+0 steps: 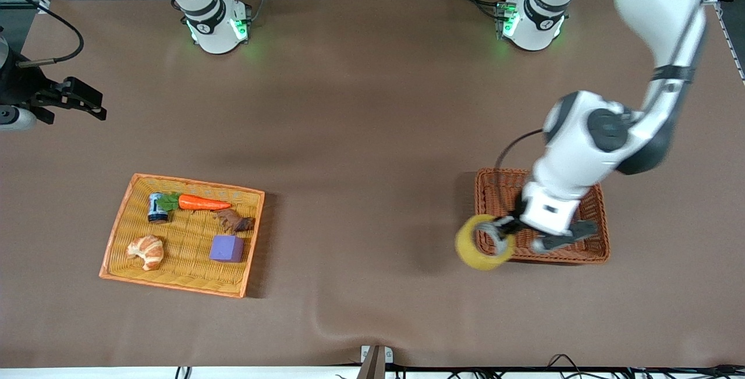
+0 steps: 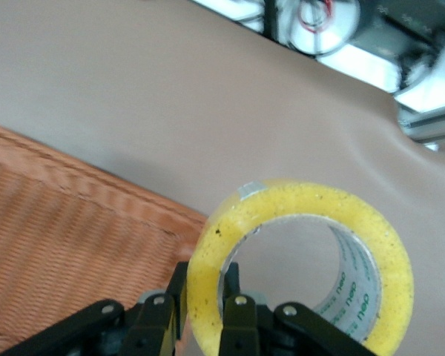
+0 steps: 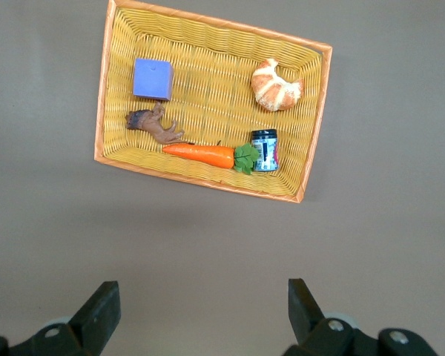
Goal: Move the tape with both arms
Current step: 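Carry the tape roll with the left gripper over the wicker basket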
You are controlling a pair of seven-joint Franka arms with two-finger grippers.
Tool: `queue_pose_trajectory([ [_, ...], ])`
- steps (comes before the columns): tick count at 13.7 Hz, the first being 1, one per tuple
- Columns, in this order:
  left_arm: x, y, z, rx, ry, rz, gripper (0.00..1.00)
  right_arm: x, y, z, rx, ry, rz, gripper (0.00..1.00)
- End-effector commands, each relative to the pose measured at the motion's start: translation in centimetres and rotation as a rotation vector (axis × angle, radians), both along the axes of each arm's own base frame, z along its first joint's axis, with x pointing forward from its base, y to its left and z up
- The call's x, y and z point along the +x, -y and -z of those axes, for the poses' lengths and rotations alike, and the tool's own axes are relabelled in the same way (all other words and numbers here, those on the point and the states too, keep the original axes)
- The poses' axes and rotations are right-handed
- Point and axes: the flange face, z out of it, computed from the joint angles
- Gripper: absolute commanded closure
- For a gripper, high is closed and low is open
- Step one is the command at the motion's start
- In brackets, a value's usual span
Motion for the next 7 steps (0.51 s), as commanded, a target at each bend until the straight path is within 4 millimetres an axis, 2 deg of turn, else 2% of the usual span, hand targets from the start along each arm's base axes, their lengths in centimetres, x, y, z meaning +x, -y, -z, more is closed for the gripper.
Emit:
queue_pose_trajectory([
  [1, -0.5, -6.0, 1.1, 0.013, -0.076, 0.015, 1.00, -0.6, 0.6, -0.6, 0.010, -0.003, 0.002, 0.00],
  [2, -0.8, -7.1, 3.3, 0.014, -0.128, 0.010, 1.00, -0.8, 0.8, -0.6, 0.008, -0.017, 0.004, 0.00],
  [3, -1.2, -7.9, 4.6, 0.018, -0.153, -0.001, 1.00, -0.8, 1.0, -0.6, 0.005, -0.020, 0.004, 0.00],
  [4, -1.0, -10.4, 5.9, 0.022, -0.171, -0.023, 1.00, -0.9, 1.2, -0.6, 0.003, -0.020, 0.007, 0.00],
  [5, -1.1, -12.8, 7.0, 0.025, -0.186, -0.038, 1.00, -0.8, 1.3, -0.6, 0.003, -0.019, 0.009, 0.00],
  [6, -1.1, -14.2, 7.4, 0.025, -0.189, -0.029, 1.00, -0.8, 1.2, -0.7, 0.003, -0.014, 0.007, 0.00],
  [7, -1.1, -14.8, 8.2, 0.019, -0.200, -0.028, 1.00, -0.8, 1.2, -0.7, 0.003, -0.014, 0.009, 0.00],
])
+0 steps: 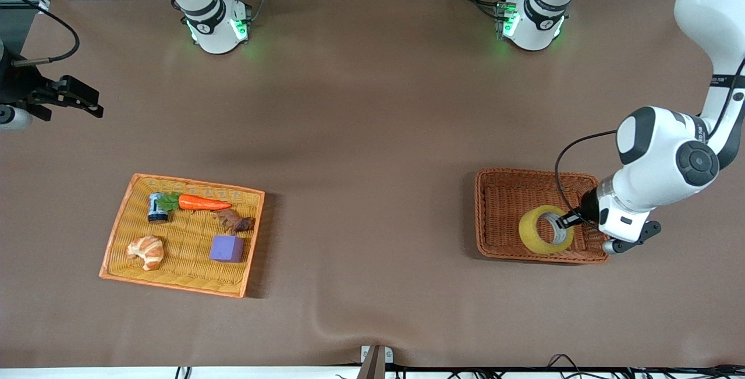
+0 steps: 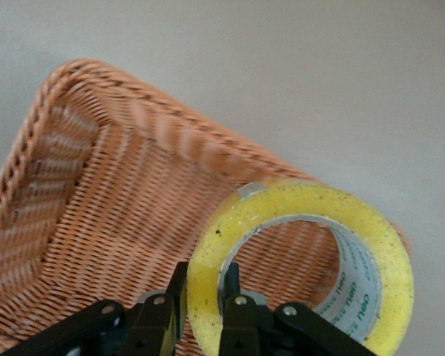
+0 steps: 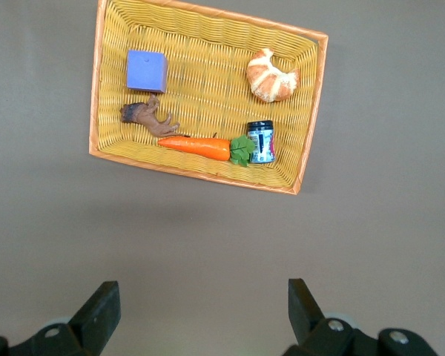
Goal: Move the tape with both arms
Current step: 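Lower the tape roll into the basket and open the left gripper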
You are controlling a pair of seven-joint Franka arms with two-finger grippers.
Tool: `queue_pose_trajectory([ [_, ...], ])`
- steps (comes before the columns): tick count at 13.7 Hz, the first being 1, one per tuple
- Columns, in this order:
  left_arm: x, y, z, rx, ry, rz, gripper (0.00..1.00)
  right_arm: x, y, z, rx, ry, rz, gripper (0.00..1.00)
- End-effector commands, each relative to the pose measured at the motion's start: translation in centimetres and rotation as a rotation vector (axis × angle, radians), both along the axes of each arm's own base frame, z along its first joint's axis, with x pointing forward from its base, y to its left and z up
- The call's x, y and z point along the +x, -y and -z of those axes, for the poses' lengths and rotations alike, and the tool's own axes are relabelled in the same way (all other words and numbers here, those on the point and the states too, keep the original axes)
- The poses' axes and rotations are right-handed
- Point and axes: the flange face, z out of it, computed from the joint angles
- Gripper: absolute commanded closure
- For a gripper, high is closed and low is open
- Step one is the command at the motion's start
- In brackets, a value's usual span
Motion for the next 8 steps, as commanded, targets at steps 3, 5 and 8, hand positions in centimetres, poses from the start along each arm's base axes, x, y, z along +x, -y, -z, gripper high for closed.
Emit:
queue_pose_trajectory([
  [3, -0.5, -1.9, 1.7, 0.002, -0.024, 0.013, 1.00, -0.6, 0.1, -0.8, 0.005, 0.004, -0.010, 0.00],
  [5, -1.5, -1.6, 2.3, 0.016, -0.043, 0.027, 1.00, -0.4, -0.1, -0.8, 0.007, 0.009, -0.013, 0.00],
  [8, -1.5, -1.7, 1.9, 0.061, -0.027, 0.053, 0.01, -0.5, -0.4, -0.8, 0.007, 0.007, -0.016, 0.00],
])
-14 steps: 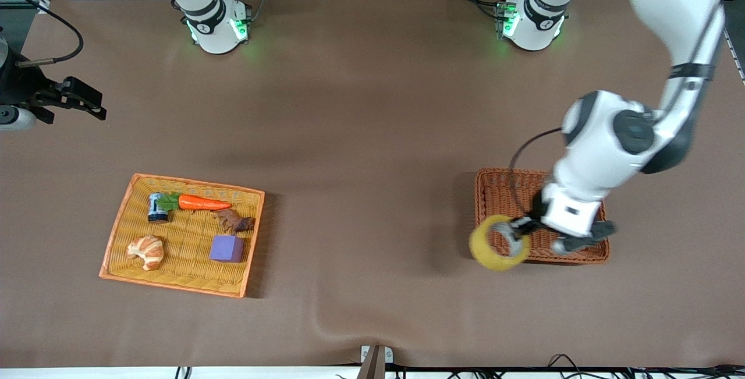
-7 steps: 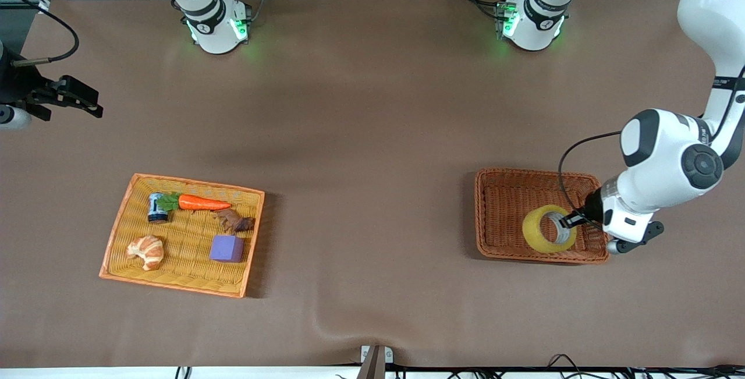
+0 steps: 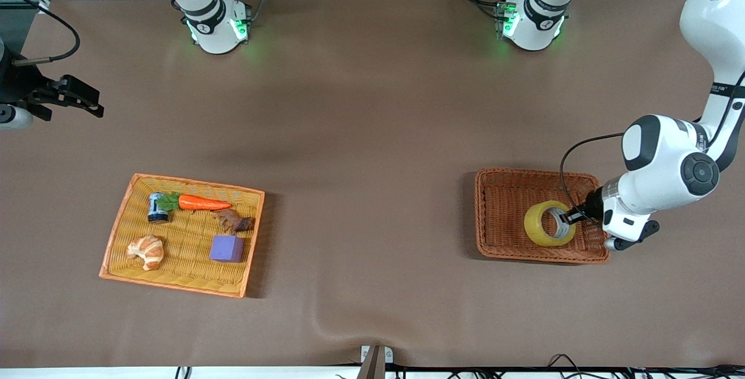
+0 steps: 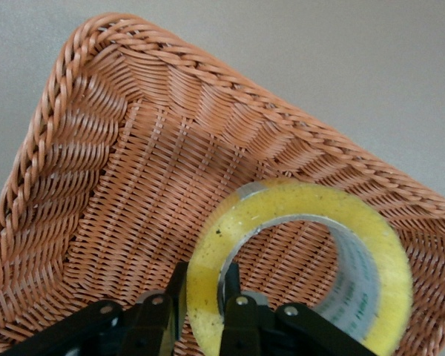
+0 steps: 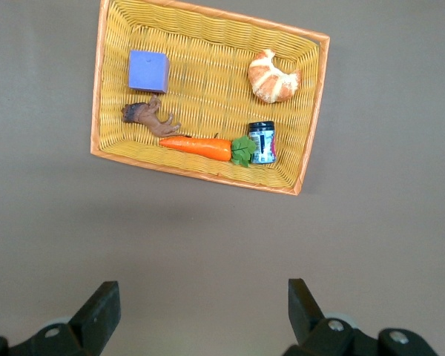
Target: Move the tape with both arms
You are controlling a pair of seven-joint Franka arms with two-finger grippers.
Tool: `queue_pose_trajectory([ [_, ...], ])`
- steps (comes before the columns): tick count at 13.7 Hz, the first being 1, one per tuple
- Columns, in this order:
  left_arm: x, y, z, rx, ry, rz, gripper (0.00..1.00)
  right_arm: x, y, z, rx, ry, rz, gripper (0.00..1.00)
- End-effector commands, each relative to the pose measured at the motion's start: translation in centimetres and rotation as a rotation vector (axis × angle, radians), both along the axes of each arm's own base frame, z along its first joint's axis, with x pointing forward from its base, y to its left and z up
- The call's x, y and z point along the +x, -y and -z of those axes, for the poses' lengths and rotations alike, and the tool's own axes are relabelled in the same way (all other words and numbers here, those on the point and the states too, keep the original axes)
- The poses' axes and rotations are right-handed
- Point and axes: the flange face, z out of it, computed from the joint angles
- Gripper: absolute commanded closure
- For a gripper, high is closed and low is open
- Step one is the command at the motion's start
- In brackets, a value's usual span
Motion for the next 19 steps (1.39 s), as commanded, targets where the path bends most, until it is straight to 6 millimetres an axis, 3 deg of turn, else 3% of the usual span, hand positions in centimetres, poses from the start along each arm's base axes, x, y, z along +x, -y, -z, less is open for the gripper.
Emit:
queue_pose_trajectory([
  [1, -0.4, -0.3, -2.5, 0.115, 0.052, 0.054, 0.00, -0.6, 0.0, -0.6, 0.014, 0.000, -0.007, 0.00],
  [4, -0.5, -0.1, -7.6, 0.175, 0.122, 0.056, 0.00, -0.5, -0.2, -0.7, 0.017, 0.003, -0.009, 0.00],
  [9, -4.0, 4.1, -21.4, 0.336, 0.206, 0.084, 0.00, -0.6, -0.7, -0.6, 0.017, -0.002, -0.018, 0.00],
  [13, -5.8, 6.4, -30.5, 0.271, 0.151, 0.042, 0.00, -0.7, -0.5, -0.8, 0.017, -0.001, -0.014, 0.00],
  [16, -6.9, 8.8, -32.5, 0.270, 0.145, 0.076, 0.00, -1.3, -0.2, -1.5, 0.017, 0.010, -0.009, 0.00],
  [17, -7.1, 8.9, -34.0, 0.250, 0.156, 0.067, 0.00, -1.3, -0.2, -1.5, 0.017, 0.012, -0.009, 0.00],
  [18, -8.1, 10.5, -35.5, 0.238, 0.170, 0.080, 0.00, -1.3, -0.2, -1.5, 0.017, 0.012, -0.009, 0.00],
  [19, -8.5, 10.0, -35.8, 0.247, 0.152, 0.066, 0.00, -1.3, -0.1, -1.5, 0.015, 0.012, -0.011, 0.00],
])
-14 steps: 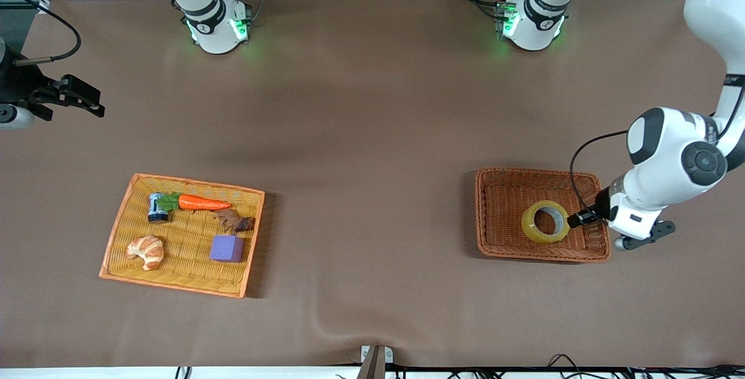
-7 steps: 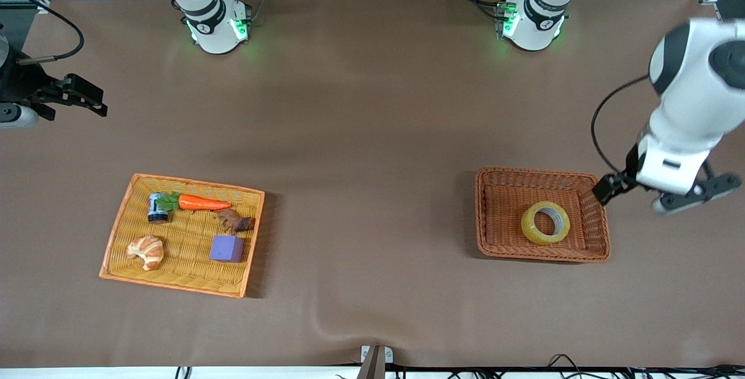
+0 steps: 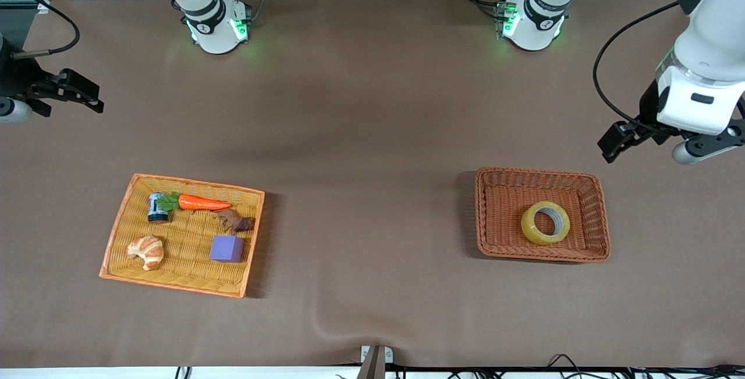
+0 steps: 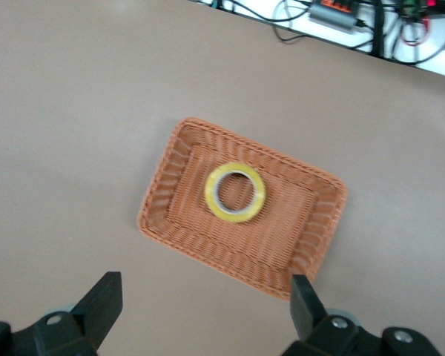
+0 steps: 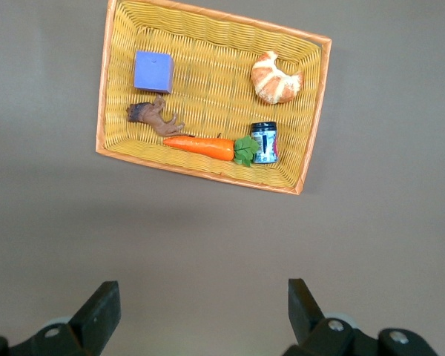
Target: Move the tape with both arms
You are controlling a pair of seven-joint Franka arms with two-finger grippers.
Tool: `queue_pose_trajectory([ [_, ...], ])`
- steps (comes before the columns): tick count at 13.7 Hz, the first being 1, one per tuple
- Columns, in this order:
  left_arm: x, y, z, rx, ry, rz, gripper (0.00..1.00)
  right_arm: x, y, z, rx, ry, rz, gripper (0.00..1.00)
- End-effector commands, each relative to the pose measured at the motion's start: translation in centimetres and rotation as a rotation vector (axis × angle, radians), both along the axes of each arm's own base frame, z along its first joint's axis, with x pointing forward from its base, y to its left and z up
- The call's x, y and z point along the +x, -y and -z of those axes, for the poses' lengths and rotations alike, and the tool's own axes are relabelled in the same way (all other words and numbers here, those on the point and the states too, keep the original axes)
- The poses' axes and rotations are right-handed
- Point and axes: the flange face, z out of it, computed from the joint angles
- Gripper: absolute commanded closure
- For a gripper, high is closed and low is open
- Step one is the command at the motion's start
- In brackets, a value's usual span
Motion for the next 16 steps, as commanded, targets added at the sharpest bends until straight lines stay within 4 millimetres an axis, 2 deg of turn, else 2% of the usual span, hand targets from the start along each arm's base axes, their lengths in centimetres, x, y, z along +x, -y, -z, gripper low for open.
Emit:
queue_pose_trajectory([
  [1, -2.5, 0.7, -2.9, 0.007, -0.040, 0.033, 0.00, -0.7, 0.2, -0.6, 0.015, 0.005, -0.004, 0.00],
  [3, -3.5, -2.5, -4.3, -0.028, -0.065, 0.102, 0.00, -0.6, 0.5, -0.6, 0.014, 0.006, 0.001, 0.00],
  [5, -4.0, -4.8, -4.2, -0.068, -0.115, 0.177, 0.00, -0.6, 0.4, -0.5, 0.014, 0.002, -0.001, 0.00],
  [8, -5.5, -5.0, -3.4, -0.058, -0.145, 0.203, 0.00, -0.4, 0.0, -0.3, 0.014, 0.003, -0.008, 0.00],
  [11, -6.6, -4.7, -3.5, -0.053, -0.163, 0.320, 0.00, -0.4, -0.1, -0.2, 0.014, 0.000, -0.010, 0.00],
  [16, -7.0, -4.9, -2.9, -0.072, -0.191, 0.418, 0.00, -0.3, -0.4, -0.1, 0.013, 0.005, -0.014, 0.00],
])
